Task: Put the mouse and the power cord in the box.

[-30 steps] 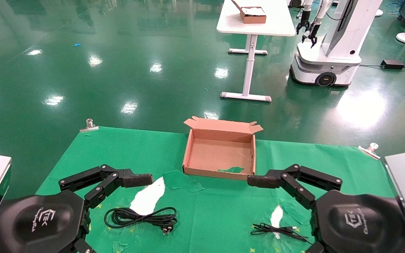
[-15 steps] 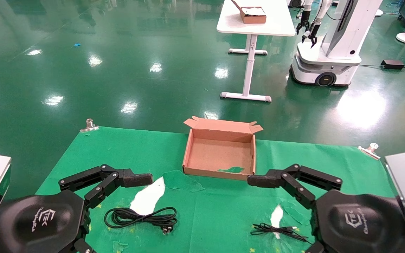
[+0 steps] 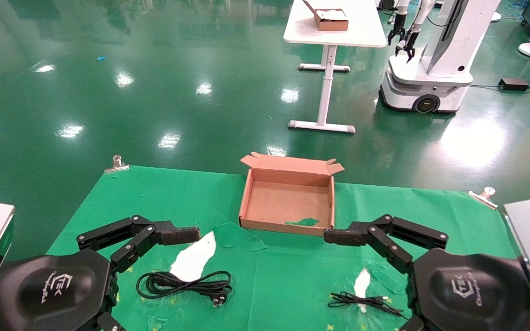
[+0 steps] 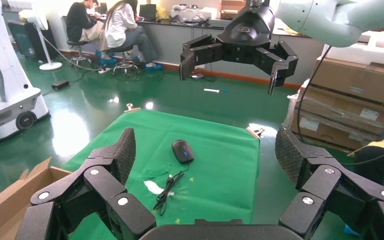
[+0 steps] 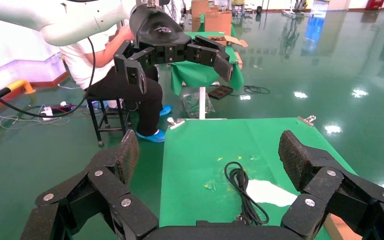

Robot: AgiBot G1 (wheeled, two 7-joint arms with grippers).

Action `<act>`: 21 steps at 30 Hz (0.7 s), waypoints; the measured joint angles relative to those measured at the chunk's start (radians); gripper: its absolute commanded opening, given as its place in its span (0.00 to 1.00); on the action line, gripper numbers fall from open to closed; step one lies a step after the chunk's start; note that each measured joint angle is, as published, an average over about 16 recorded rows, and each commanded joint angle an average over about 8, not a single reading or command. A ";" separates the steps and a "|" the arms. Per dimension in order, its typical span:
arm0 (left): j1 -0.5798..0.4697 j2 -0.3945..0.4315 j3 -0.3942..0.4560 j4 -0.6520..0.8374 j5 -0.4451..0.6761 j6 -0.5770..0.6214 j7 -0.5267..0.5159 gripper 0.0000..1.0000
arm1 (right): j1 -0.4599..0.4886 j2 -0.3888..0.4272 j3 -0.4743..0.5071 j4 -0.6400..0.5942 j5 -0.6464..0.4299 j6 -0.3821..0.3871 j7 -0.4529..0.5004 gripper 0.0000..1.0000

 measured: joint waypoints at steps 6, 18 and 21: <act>0.000 0.000 0.000 0.000 0.000 0.000 0.000 1.00 | 0.000 0.000 0.000 0.000 0.000 0.000 0.000 1.00; 0.000 0.000 0.000 0.000 0.000 0.000 0.000 1.00 | 0.000 0.000 0.000 0.000 0.000 0.000 0.000 1.00; 0.000 0.000 0.000 0.000 0.000 0.000 0.000 1.00 | 0.000 0.000 0.000 0.000 0.000 0.000 0.000 1.00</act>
